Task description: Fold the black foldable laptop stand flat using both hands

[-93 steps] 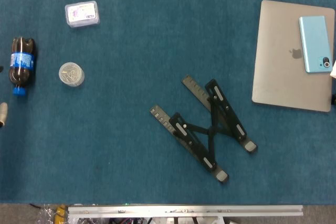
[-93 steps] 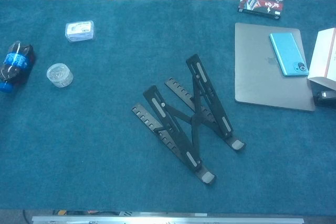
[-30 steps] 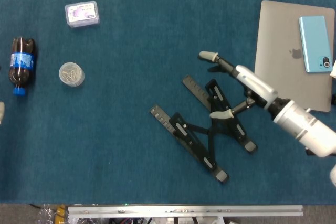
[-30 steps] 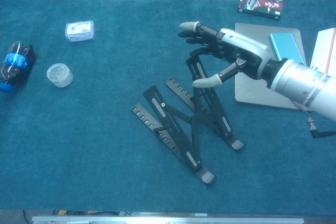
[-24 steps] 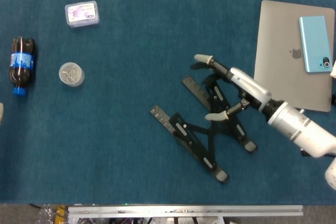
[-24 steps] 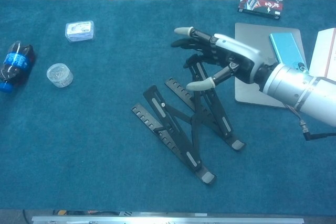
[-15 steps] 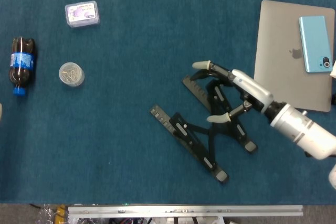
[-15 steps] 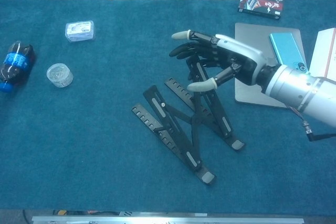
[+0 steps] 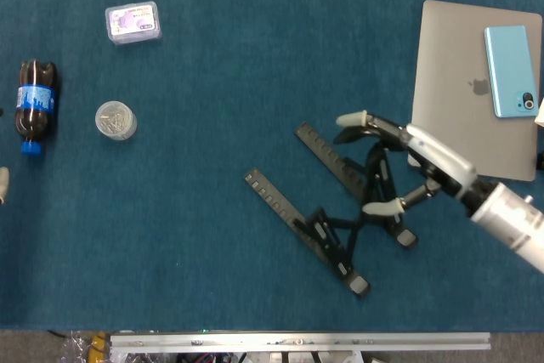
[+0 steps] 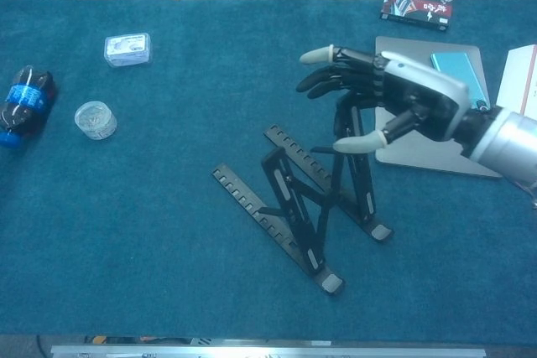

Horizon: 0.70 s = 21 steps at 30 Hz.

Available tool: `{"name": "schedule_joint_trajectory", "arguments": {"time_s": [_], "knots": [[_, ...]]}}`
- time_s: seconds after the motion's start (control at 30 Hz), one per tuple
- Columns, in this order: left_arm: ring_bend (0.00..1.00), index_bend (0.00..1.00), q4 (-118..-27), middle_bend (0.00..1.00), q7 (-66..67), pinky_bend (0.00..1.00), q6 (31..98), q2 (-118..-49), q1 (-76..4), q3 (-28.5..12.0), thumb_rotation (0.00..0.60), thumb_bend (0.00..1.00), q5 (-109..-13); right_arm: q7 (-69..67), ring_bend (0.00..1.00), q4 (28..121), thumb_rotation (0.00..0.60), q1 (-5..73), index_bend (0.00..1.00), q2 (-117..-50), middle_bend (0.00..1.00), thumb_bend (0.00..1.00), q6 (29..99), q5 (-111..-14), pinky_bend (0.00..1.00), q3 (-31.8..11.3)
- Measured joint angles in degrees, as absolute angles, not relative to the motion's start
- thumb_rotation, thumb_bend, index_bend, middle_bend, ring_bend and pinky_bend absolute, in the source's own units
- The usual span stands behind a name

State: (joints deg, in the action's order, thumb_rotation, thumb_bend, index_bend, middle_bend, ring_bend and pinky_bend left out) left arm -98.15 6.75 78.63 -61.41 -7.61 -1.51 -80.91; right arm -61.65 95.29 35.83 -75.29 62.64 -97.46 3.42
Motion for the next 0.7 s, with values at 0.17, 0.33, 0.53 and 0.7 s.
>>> {"name": "schedule_joint_trajectory", "arguments": {"time_s": [0.17, 0.33, 0.53, 0.7], "knots": [[0.11, 0.13, -98.5, 0.10, 7.1, 0.07, 78.5, -61.5, -7.7, -1.4, 0.600, 0.41, -81.1, -61.7, 0.22, 96.8, 0.600, 34.7, 0.17, -72.6, 0.28, 0.04, 64.7, -99.9, 0.47, 6.1], [0.11, 0.13, -98.9, 0.10, 7.5, 0.07, 78.6, -61.6, -7.8, -1.3, 0.600, 0.41, -81.4, -61.5, 0.22, 97.9, 0.600, 33.6, 0.17, -70.8, 0.28, 0.04, 66.9, -102.2, 0.47, 8.5], [0.11, 0.13, -99.4, 0.10, 7.8, 0.07, 78.9, -61.5, -7.7, -1.1, 0.600, 0.41, -81.9, -61.4, 0.22, 97.6, 0.600, 32.1, 0.17, -70.3, 0.28, 0.04, 69.0, -103.6, 0.47, 10.6], [0.11, 0.13, -99.8, 0.10, 7.9, 0.07, 79.1, -61.5, -7.5, -0.9, 0.600, 0.41, -82.3, -62.1, 0.22, 96.7, 0.600, 31.5, 0.17, -70.6, 0.28, 0.04, 70.0, -104.8, 0.47, 12.0]]}}
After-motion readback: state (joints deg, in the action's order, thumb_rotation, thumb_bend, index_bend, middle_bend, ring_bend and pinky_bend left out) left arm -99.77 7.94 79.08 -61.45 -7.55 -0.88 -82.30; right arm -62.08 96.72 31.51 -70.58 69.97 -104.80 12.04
